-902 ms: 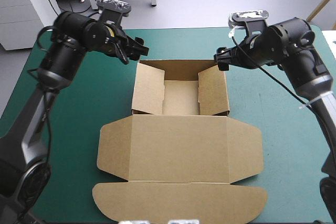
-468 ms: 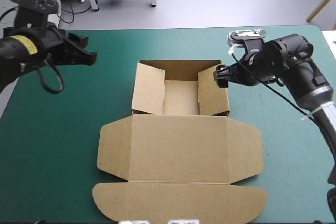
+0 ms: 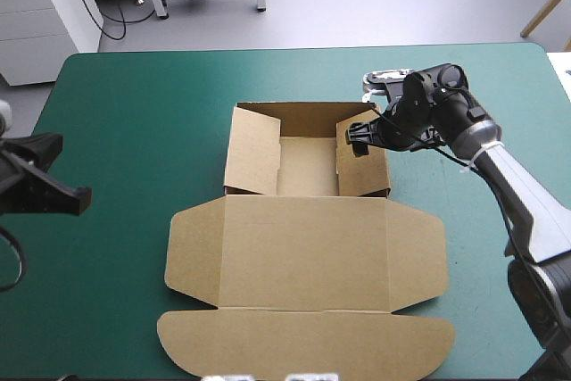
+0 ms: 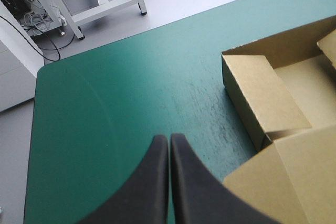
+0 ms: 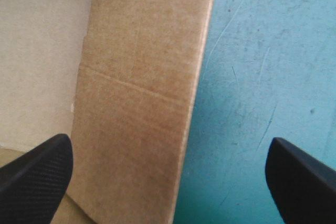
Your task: Fold the box
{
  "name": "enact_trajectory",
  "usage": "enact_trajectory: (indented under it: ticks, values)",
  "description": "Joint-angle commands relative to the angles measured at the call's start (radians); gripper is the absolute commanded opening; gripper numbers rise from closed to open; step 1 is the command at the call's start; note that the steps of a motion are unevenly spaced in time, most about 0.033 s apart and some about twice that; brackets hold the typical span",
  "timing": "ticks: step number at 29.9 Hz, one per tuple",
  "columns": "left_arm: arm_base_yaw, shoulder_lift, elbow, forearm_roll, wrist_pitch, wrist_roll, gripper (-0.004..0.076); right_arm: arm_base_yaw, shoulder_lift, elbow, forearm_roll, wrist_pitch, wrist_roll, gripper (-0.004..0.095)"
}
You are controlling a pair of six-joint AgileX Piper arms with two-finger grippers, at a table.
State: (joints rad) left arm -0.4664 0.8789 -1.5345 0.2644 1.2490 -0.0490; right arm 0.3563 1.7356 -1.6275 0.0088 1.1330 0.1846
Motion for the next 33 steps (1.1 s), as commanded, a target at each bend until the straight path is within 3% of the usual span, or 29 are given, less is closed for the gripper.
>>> enact_trajectory:
  ticks: [1, 9, 18, 20, 21, 25, 26, 33]
  values:
    - [-0.001, -0.084, 0.090, -0.018, 0.045, -0.003, -0.0010, -0.004, 0.000, -0.027, 0.001, -0.042, -0.010, 0.0914]
    - [-0.001, -0.236, 0.278, -0.065, 0.045, -0.003, -0.0010, -0.004, 0.093, -0.027, 0.001, -0.082, -0.010, 0.0914]
    - [-0.001, -0.295, 0.336, -0.076, 0.045, -0.003, -0.0010, -0.004, 0.117, -0.027, 0.006, -0.075, -0.035, 0.0884]
    - [-0.001, -0.295, 0.336, -0.076, 0.045, -0.003, -0.0010, -0.004, 0.117, -0.027, 0.006, -0.061, -0.037, 0.0783]
    - [-0.001, -0.295, 0.336, -0.076, 0.045, -0.003, -0.0010, -0.004, 0.117, -0.027, 0.006, -0.053, -0.037, 0.0685]
    - [-0.001, -0.295, 0.336, -0.076, 0.045, -0.003, -0.0010, -0.004, 0.117, -0.029, -0.001, -0.048, -0.039, 0.0047]
    - [-0.001, -0.295, 0.336, -0.076, 0.045, -0.003, -0.0010, -0.004, 0.117, -0.029, -0.001, -0.048, -0.038, -0.0014]
    - [-0.001, -0.295, 0.336, -0.076, 0.045, -0.003, -0.0010, -0.004, 0.117, -0.058, -0.009, -0.021, -0.048, -0.0019]
